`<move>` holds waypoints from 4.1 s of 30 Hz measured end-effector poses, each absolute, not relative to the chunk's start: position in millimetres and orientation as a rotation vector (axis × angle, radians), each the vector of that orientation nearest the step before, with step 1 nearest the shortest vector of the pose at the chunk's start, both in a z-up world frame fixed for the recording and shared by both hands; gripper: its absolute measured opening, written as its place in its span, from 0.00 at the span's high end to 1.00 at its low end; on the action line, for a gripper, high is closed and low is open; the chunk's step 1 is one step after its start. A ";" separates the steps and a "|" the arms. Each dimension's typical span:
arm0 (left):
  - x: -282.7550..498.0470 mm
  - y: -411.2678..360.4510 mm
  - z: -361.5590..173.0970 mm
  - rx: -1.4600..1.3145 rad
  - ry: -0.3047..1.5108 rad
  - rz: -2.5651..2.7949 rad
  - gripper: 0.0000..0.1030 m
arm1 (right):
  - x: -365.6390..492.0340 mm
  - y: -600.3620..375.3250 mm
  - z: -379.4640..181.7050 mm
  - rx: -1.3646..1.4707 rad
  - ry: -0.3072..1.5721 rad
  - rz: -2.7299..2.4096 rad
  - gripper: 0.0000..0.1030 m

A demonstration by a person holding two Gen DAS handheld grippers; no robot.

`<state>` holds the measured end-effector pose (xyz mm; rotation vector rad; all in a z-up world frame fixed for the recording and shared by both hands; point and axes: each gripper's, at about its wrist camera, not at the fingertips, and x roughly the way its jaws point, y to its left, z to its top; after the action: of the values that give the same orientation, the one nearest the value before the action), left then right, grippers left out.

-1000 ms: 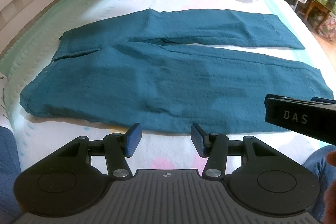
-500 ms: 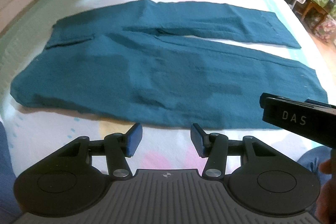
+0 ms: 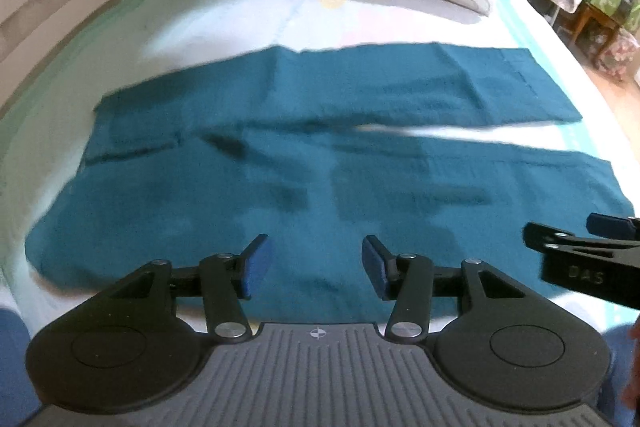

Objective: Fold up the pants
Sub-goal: 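Lower both open grippers onto the pant leg hems, then close the right gripper on the hem while the left gripper closes on the other hem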

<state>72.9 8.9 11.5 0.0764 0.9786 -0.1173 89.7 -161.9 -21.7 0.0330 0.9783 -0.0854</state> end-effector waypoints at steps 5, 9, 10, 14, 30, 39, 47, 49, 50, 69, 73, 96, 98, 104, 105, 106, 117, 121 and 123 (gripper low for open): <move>110.3 5.7 12.9 0.113 0.961 -0.103 0.53 | 144.4 -184.3 -25.8 0.066 1.044 -0.048 0.36; 156.7 1.1 6.1 0.128 0.965 -0.097 0.53 | 199.5 -204.1 -29.8 0.095 1.061 -0.070 0.40; 168.3 -0.4 3.3 0.128 0.965 -0.095 0.53 | 214.2 -208.9 -30.6 0.103 1.061 -0.077 0.40; 215.4 -2.9 -9.5 0.127 0.965 -0.077 0.53 | 275.3 -224.3 -36.5 0.121 1.062 -0.118 0.40; 294.2 9.1 -111.8 0.148 1.109 -0.046 0.55 | 464.1 -259.6 -87.9 0.288 1.048 -0.334 0.40; 274.1 11.8 -113.0 0.175 1.047 -0.063 0.55 | 492.9 -267.2 -128.0 0.327 1.166 -0.394 0.42; 294.5 17.7 -86.9 0.058 1.096 -0.093 0.60 | 436.9 -281.9 -101.2 0.343 1.138 -0.290 0.97; 299.7 18.5 -72.7 0.030 1.083 -0.089 0.60 | 420.9 -291.6 -96.3 0.347 1.122 -0.277 0.97; 300.9 18.2 -70.8 0.029 1.081 -0.087 0.60 | 417.3 -296.0 -94.2 0.350 1.112 -0.259 0.96; 275.7 5.5 -114.1 0.124 1.048 -0.051 0.59 | 500.7 -270.9 -132.4 0.344 1.190 -0.479 0.39; 279.2 9.8 -109.5 0.094 1.080 -0.070 0.60 | 479.0 -274.1 -122.6 0.324 1.190 -0.384 0.91; 341.3 49.8 -66.6 -0.402 1.111 -0.025 0.60 | 329.4 -314.7 -102.9 0.437 1.095 -0.183 0.92; 344.6 54.1 -64.3 -0.452 1.107 -0.015 0.60 | 327.4 -315.5 -103.2 0.437 1.096 -0.178 0.92; 355.7 50.0 -64.6 -0.457 1.143 0.023 0.60 | 321.2 -317.0 -107.9 0.451 1.101 -0.168 0.92; 359.1 46.4 -69.4 -0.429 1.170 0.041 0.60 | 321.6 -317.5 -109.4 0.456 1.105 -0.167 0.92; 359.0 44.6 -73.1 -0.411 1.189 0.056 0.60 | 320.4 -317.9 -110.5 0.460 1.105 -0.166 0.92; 365.1 45.1 -99.9 -0.515 1.217 0.097 0.94 | 313.1 -318.3 -109.4 0.467 1.075 -0.155 0.93; 349.7 37.4 -62.4 -0.436 1.108 0.078 0.96 | 301.6 -321.4 -91.6 0.493 1.009 -0.138 0.93; 337.1 32.3 -42.0 -0.383 1.068 0.058 0.96 | 291.2 -320.0 -75.2 0.496 0.977 -0.131 0.93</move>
<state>337.1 32.3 -42.0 -0.3828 1.0684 0.0580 291.2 -320.0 -75.2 0.4955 0.9773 -0.1308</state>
